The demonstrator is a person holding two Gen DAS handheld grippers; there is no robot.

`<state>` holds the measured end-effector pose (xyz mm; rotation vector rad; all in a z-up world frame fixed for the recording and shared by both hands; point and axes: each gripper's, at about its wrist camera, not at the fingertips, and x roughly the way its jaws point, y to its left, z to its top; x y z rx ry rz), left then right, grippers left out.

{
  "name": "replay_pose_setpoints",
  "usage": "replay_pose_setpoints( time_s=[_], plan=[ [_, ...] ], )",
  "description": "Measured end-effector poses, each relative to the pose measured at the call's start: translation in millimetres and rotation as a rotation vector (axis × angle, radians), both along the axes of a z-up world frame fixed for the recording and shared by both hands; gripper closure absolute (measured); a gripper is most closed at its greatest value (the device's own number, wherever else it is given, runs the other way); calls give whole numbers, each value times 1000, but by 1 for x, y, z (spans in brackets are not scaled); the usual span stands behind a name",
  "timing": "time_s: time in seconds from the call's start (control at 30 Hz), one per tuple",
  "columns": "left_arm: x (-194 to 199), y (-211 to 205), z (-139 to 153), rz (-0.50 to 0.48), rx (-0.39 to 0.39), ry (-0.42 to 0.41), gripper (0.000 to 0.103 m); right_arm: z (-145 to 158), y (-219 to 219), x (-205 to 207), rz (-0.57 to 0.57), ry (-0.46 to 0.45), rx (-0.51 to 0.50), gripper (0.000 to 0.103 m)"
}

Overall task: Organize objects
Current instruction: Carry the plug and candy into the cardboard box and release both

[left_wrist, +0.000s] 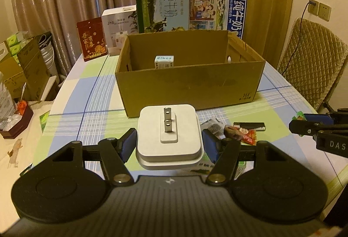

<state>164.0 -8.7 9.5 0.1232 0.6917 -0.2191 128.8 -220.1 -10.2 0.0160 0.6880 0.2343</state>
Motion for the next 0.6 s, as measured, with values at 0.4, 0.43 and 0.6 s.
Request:
replay_pose_setpoints(
  time_s=[0.4,0.43,0.6],
  plan=[
    [70,-26,45,-87,-12,-41,43,54,-5,55,40,-62,-7,78],
    [78,-29,48,-88,-11,-45,43,59,-4,64,46,-67,-12,78],
    [120,-46,59,-104,-10,-64,43,74,-7,111,37,-71,-5,78]
  ],
)
